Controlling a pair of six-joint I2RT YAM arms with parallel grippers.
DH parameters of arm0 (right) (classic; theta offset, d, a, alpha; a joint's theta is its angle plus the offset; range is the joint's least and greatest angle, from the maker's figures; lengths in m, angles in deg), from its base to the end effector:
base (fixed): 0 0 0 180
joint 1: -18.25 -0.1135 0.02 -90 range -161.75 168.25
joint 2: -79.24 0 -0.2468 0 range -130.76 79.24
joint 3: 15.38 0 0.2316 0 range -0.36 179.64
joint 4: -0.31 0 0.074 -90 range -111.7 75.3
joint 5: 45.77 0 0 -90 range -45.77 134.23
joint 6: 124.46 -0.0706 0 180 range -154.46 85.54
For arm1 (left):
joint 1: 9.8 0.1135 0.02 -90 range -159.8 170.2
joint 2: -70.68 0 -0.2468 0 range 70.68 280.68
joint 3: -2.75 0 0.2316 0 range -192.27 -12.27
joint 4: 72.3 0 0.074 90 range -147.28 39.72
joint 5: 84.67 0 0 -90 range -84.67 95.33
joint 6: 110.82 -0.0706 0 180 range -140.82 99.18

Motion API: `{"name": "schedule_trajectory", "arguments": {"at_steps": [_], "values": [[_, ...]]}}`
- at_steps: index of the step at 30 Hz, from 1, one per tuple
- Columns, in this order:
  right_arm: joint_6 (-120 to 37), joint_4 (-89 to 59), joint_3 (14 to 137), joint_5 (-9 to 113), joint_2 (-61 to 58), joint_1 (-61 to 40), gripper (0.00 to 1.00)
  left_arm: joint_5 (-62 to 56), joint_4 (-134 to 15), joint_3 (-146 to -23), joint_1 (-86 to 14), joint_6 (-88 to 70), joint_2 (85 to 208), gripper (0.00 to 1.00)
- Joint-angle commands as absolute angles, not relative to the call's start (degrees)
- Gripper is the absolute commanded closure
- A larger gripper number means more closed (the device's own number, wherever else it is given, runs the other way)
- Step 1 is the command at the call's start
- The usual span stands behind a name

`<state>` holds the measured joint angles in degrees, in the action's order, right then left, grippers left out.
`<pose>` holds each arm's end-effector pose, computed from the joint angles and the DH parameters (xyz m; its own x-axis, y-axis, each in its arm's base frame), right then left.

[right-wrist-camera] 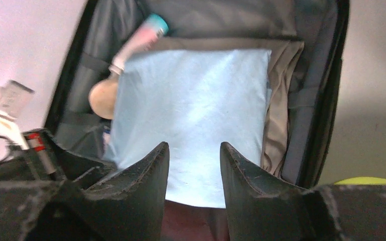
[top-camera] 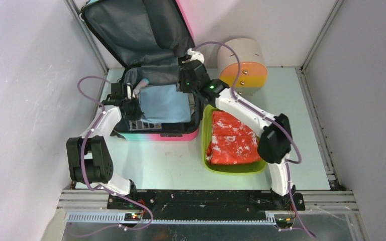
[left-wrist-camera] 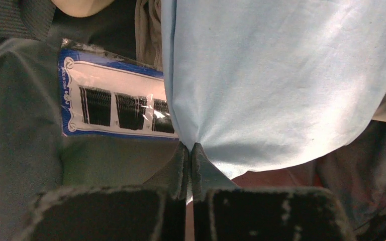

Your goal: Open, take out, and arrange the luggage

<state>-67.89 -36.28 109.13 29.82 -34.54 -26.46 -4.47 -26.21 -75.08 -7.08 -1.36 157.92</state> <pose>0.3501 0.3218 0.3204 -0.5464 0.2099 -0.8108 -0.2651 0.8750 0.4052 0.3181 0.0031 0.2038 -0.7927 -0.3663 -0.4873 -0.2275 0.9194 -0.3210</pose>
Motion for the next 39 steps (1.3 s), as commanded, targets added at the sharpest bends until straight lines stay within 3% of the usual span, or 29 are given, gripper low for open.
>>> {"name": "schedule_trajectory", "arguments": {"at_steps": [1,12,18,39], "values": [[-65.76,-42.48,114.94,28.2,-41.7,-26.85,0.55,-5.08,-28.27,-73.47,-6.18,-1.93,155.98,1.0],[-63.89,-46.22,125.96,28.6,-54.65,-25.28,0.45,-6.95,-30.31,-70.56,-6.03,-2.65,156.01,1.0],[-63.67,-47.99,129.89,28.01,-58.66,-24.23,0.34,-7.06,-30.46,-69.87,-6.04,-3.07,155.79,1.0],[-65.09,-44.62,128.96,34.25,-62.42,-22.83,0.34,-6.31,-29.93,-70.31,-6.1,-4.07,155.83,1.0]]}}
